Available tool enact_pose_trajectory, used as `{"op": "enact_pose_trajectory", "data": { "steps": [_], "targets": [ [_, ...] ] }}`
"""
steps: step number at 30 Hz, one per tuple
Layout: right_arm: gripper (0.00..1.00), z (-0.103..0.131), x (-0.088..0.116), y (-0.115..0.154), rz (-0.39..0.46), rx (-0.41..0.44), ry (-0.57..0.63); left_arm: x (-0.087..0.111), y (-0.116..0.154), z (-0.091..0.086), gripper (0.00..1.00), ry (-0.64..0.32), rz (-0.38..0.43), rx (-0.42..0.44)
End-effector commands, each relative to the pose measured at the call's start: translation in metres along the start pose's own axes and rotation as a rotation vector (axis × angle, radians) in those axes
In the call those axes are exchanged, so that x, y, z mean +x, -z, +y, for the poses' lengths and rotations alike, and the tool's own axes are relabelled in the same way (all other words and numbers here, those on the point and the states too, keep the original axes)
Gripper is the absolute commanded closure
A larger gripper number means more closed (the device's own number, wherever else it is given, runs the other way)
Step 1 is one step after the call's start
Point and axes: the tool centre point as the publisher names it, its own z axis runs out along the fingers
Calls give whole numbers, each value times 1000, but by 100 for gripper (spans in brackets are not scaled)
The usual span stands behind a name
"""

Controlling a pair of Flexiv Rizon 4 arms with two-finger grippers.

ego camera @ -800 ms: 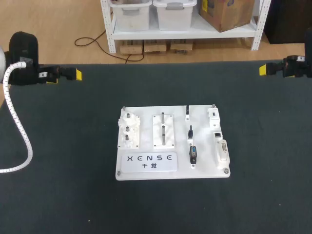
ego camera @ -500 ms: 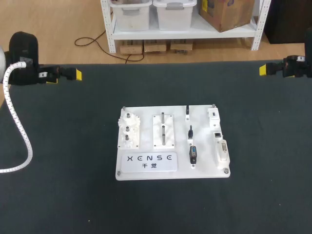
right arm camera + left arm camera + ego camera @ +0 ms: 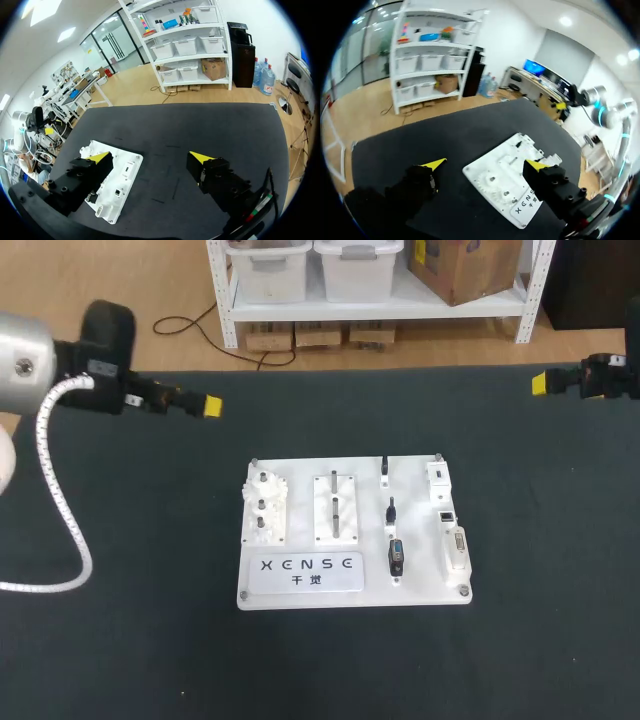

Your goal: Insert the Ethernet cable into its matching sockets.

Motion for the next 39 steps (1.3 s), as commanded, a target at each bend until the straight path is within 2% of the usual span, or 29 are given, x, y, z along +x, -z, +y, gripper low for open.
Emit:
{"op": "enact_pose_trajectory", "data": {
  "steps": [1,5,8,11,22,29,39],
  "targets": [
    [0,-1,0,0,1,-3,0,10,-3,-11,0,-334,-189,416],
    [0,-1,0,0,1,-3,0,17,-7,-31,0,-452,-181,483],
    [0,-1,0,0,1,-3,0,25,-11,-43,0,-494,-177,520],
    [0,-1,0,0,1,-3,0,34,-15,-53,0,-523,-187,507],
    [0,-1,0,0,1,-3,0,66,-29,-66,0,-522,-200,441],
    [0,-1,0,0,1,-3,0,77,-36,-76,0,-521,-200,417],
    [0,-1,0,0,1,-3,0,79,-43,-84,0,-564,-130,450]
  ]
}}
